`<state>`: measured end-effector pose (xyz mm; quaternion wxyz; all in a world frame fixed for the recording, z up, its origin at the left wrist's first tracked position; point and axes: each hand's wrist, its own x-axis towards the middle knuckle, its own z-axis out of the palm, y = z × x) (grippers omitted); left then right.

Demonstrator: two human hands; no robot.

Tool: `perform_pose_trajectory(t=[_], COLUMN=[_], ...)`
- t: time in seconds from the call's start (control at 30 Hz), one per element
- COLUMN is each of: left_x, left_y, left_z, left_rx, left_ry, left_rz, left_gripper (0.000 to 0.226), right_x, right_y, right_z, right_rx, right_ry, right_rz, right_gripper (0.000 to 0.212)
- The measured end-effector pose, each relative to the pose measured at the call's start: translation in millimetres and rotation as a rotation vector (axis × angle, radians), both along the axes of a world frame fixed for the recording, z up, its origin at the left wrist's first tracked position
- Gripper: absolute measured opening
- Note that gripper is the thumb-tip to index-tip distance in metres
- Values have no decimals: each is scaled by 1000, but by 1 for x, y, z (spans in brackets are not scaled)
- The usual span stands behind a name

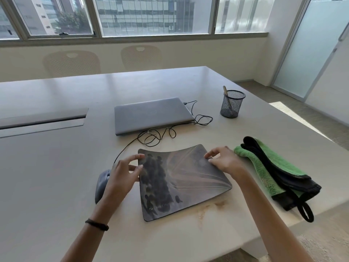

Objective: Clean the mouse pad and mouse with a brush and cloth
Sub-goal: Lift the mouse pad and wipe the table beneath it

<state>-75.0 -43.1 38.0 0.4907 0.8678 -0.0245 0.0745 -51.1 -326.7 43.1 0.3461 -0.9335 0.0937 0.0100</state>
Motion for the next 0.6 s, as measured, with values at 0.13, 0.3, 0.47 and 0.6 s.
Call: perform_pose_trajectory(t=[0.13, 0.3, 0.47, 0.6], left_x=[7, 27, 48, 59], left_y=[1, 10, 18, 15], left_z=[4, 6, 7, 6], left_rx=[-83, -149, -207, -187], left_ry=[26, 52, 166, 276], left_rz=[-5, 0, -22, -55], left_gripper=[32, 36, 36, 37], right_x=[9, 25, 46, 61], right_y=[0, 3, 7, 11], right_z=[9, 18, 19, 15], right_rx=[117, 197, 244, 238], right_ry=[-32, -96, -88, -72], right_rz=[18, -3, -14, -5], right_gripper=[18, 16, 16, 18])
